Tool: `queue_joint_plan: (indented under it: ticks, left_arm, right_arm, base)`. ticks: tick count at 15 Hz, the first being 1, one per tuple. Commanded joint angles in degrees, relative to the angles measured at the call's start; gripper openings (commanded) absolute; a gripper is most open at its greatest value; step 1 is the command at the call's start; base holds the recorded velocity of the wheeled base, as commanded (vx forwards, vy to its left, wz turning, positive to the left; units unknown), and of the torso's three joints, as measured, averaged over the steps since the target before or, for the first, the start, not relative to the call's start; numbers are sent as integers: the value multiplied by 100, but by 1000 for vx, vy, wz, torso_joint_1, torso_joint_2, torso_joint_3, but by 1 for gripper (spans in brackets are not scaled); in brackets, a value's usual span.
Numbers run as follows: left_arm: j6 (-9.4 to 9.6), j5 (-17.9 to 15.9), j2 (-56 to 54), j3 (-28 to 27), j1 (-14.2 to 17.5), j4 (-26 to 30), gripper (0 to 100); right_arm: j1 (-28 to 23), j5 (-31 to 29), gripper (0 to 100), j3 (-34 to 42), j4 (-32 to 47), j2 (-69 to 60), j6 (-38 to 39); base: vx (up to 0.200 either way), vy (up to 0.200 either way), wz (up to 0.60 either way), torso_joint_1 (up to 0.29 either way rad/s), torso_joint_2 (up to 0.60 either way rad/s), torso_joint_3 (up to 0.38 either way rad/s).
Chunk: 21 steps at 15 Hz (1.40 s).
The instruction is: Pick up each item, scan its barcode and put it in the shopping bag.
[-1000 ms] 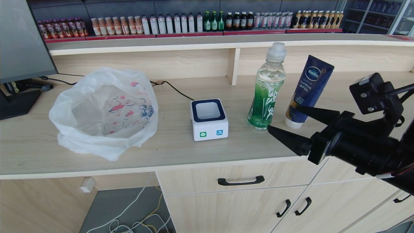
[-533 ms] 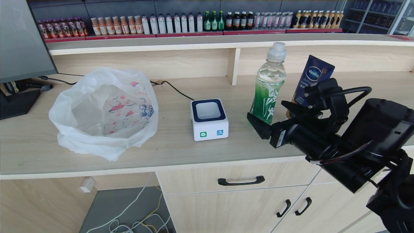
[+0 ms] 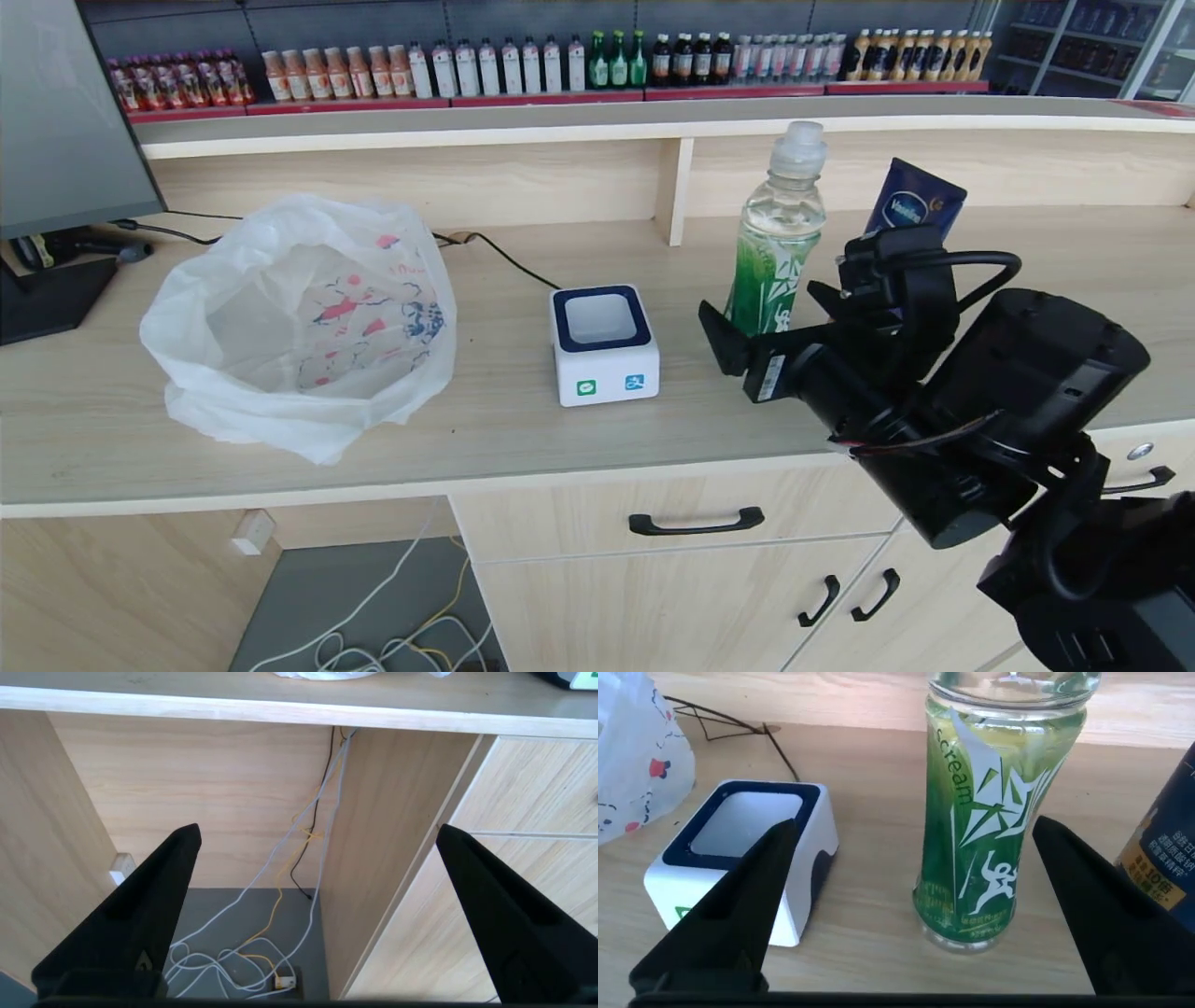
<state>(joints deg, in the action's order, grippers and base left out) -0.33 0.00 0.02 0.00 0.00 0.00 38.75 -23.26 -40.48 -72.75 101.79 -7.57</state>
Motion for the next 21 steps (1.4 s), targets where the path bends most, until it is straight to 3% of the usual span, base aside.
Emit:
queue_joint_plan:
  ticks: [1, 9, 14, 21]
  left_arm:
    - [-2, 0, -2, 0, 0, 0, 100]
    - [-2, 0, -2, 0, -9, 0, 100]
    - [-2, 0, -2, 0, 0, 0, 100]
    - [-2, 0, -2, 0, 0, 0, 100]
  right_arm:
    - [-26, -30, 100, -109, -2, 122, 1]
    - [-412, -38, 100, -223, -46, 280, 159]
    - [-421, -30, 100, -803, -28, 544, 177]
    - [-456, 14, 100, -847, -46, 728, 159]
  base:
    - [0, 0, 0, 0, 0, 0]
    - [0, 0, 0, 0, 0, 0]
    - [0, 0, 0, 0, 0, 0]
    - [0, 0, 0, 0, 0, 0]
